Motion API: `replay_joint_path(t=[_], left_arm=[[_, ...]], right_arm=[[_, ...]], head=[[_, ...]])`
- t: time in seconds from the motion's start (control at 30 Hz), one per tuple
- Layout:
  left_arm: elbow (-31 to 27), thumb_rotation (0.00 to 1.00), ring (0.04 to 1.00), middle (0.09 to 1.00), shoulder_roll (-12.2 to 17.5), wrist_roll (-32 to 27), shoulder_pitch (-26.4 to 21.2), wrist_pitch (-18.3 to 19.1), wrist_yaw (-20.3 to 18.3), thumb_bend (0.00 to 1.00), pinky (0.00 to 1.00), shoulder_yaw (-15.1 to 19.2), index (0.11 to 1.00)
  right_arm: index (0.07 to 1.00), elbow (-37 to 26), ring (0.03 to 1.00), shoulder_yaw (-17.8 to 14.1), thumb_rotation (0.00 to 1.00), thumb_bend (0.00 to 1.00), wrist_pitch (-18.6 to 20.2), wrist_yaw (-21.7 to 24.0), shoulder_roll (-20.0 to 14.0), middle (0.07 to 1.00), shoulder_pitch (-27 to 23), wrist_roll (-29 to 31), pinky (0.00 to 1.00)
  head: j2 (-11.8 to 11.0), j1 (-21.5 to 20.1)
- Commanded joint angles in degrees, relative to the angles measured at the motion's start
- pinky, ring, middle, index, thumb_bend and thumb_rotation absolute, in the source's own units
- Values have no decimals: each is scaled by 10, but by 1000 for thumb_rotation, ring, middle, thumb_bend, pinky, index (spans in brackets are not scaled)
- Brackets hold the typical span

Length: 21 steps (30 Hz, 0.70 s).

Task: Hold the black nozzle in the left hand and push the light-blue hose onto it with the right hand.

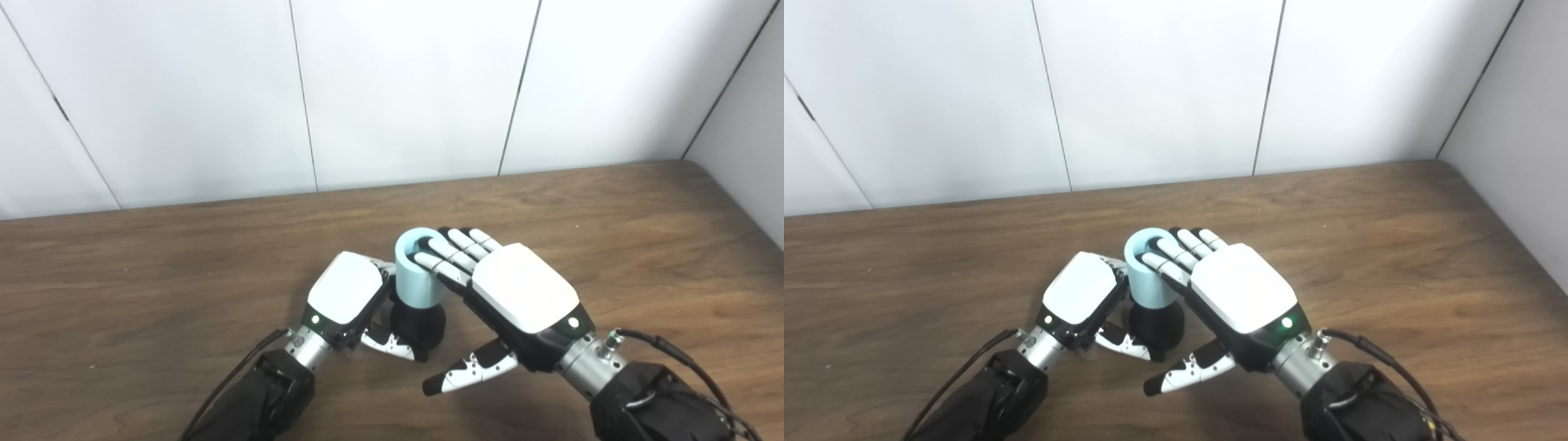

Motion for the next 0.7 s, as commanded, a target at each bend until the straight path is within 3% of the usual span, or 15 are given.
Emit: replay_joint_path(t=[0.0,0.67], left_arm=[[61,0,336,408,-2,6,143,4,-23,514,298,-52,523],[57,0,317,401,0,8,142,9,-32,514,278,-53,520]], right_arm=[[863,46,936,45,741,859,-4,134,-28,911,29,19,933],[864,41,913,75,798,945,36,188,-60,903,12,36,920]], head=[[1,-1],[1,-1]])
